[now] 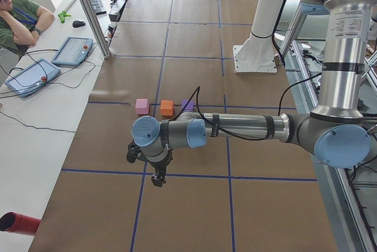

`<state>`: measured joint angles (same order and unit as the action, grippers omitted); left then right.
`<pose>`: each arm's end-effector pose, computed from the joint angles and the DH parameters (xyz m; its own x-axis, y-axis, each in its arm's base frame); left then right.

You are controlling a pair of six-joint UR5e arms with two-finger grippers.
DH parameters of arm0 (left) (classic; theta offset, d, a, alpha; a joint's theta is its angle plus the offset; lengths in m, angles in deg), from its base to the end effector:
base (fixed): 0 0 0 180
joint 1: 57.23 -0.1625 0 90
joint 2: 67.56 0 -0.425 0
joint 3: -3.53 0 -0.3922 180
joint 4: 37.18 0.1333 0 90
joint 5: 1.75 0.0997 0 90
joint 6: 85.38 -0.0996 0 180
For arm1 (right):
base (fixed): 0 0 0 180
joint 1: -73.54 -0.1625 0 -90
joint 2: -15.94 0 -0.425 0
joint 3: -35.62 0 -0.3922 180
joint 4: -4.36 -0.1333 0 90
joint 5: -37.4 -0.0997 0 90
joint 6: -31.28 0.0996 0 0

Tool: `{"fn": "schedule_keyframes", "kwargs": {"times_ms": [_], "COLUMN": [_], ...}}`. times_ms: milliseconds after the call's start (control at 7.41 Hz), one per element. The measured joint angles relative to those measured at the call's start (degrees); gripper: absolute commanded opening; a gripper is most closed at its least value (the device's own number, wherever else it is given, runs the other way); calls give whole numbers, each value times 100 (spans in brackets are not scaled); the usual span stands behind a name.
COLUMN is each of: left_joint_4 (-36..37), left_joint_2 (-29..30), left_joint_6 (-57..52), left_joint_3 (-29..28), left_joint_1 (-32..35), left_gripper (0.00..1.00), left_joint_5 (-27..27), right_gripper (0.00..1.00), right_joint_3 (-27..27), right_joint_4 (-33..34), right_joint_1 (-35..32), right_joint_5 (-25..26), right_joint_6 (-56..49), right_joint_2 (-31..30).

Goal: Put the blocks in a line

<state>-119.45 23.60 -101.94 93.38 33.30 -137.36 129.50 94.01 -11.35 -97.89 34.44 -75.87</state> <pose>-0.0667 -0.4910 0.6614 0.6724 0.1967 -0.7136 -0.1903 0.9776 0.0901 0.0194 -0.4847 0.6389 0.7019 -0.0376 0.7113 0.0504 0.9987 0.0030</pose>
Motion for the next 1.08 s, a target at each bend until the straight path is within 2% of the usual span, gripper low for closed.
{"fn": "schedule_keyframes", "kwargs": {"times_ms": [1079], "left_joint_4": [-353], "left_joint_2": [-10], "left_joint_6": [1165], "left_joint_3": [-11], "left_joint_1": [-6], "left_gripper": [100], "left_joint_5": [7], "right_gripper": [100], "right_joint_3": [1], "right_joint_4": [0], "right_joint_1": [1], "right_joint_5": [2], "right_joint_6": [0], "right_joint_2": [-1]}}
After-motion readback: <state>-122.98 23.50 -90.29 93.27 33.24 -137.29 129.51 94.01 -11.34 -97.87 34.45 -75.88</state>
